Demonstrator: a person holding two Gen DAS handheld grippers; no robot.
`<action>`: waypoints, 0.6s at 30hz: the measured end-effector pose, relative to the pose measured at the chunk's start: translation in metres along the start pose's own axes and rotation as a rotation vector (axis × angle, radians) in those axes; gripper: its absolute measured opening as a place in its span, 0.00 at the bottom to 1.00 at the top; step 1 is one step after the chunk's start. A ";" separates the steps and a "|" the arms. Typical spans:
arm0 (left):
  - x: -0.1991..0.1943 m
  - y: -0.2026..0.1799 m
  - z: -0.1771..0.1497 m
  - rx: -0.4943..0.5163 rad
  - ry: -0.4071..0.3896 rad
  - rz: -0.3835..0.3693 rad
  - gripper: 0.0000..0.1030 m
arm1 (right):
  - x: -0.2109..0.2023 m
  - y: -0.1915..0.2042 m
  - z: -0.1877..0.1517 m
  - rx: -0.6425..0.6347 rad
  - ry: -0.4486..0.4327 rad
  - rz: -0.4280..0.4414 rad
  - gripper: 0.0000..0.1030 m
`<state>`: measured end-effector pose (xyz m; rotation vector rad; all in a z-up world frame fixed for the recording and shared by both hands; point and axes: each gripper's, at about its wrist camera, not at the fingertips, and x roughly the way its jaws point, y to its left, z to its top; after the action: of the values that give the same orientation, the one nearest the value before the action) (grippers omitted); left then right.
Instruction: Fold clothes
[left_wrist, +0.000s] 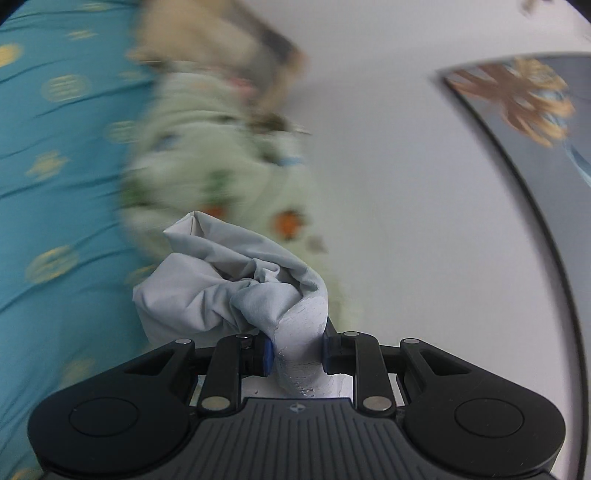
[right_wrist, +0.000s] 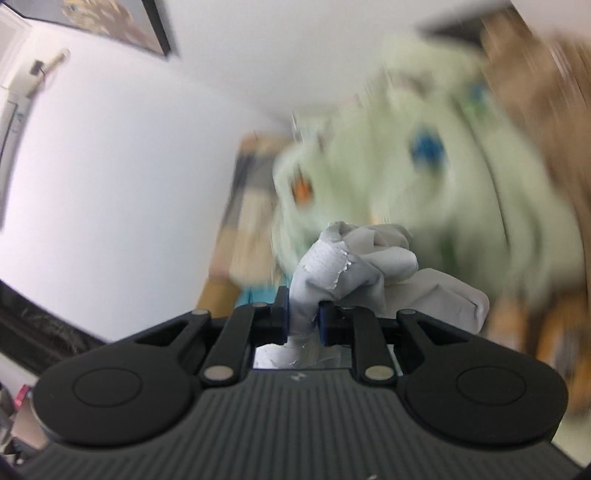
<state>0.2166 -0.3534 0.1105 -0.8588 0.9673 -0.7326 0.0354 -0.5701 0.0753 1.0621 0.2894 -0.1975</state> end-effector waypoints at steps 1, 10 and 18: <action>0.017 -0.018 0.010 0.032 -0.004 -0.033 0.24 | 0.004 0.007 0.023 -0.029 -0.032 0.010 0.18; 0.165 -0.071 0.014 0.275 -0.027 -0.139 0.24 | 0.015 0.006 0.089 -0.355 -0.373 -0.018 0.18; 0.207 0.034 -0.059 0.479 0.074 0.027 0.25 | 0.049 -0.116 0.000 -0.339 -0.239 -0.221 0.18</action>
<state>0.2484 -0.5271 -0.0171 -0.4007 0.8175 -0.9294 0.0475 -0.6260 -0.0367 0.6621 0.2139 -0.4541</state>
